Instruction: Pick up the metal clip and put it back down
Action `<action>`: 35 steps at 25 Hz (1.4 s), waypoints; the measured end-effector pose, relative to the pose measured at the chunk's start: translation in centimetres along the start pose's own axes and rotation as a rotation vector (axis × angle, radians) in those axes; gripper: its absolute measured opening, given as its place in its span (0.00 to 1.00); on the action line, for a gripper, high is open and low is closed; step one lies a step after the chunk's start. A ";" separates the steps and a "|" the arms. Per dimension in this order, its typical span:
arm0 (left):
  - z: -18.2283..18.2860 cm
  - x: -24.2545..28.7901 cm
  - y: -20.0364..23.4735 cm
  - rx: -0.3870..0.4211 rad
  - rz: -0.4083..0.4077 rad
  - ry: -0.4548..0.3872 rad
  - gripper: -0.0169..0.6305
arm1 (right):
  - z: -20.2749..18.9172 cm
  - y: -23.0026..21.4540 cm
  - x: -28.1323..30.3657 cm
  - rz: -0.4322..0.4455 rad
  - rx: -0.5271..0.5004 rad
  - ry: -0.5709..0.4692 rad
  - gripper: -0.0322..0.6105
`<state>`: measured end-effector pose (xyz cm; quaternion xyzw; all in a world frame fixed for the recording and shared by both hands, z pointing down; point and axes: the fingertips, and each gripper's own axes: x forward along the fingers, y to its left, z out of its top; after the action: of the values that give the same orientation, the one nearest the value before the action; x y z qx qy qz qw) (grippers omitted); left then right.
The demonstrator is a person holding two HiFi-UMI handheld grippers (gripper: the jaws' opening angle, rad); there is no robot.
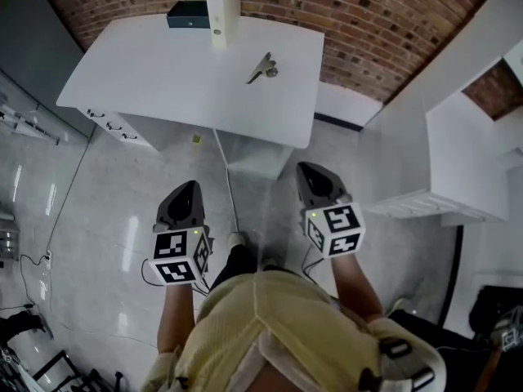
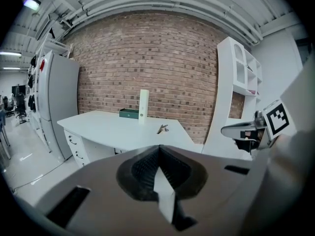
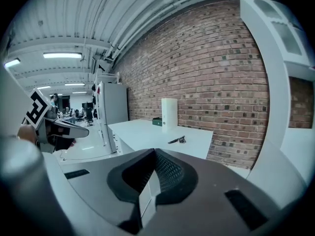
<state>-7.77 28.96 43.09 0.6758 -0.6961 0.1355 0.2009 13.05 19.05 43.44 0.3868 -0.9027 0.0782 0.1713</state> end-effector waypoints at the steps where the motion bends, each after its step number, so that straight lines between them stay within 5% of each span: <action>1: 0.2 0.3 0.5 0.003 -0.006 0.001 0.03 | 0.2 0.2 0.5 -0.004 0.005 0.002 0.05; 13: 1.3 3.9 6.5 0.010 -0.050 0.015 0.03 | 1.7 1.4 7.1 -0.054 0.103 0.029 0.06; 22: 1.2 5.9 9.1 0.015 -0.076 0.024 0.03 | 1.5 2.1 10.7 -0.066 0.199 0.056 0.19; 35: 4.8 12.2 9.9 -0.036 -0.011 0.007 0.03 | 4.4 -5.0 18.6 -0.077 0.304 0.052 0.24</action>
<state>-18.15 16.47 45.33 0.6753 -0.6941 0.1245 0.2161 3.59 1.94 46.30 0.4405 -0.8602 0.2173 0.1369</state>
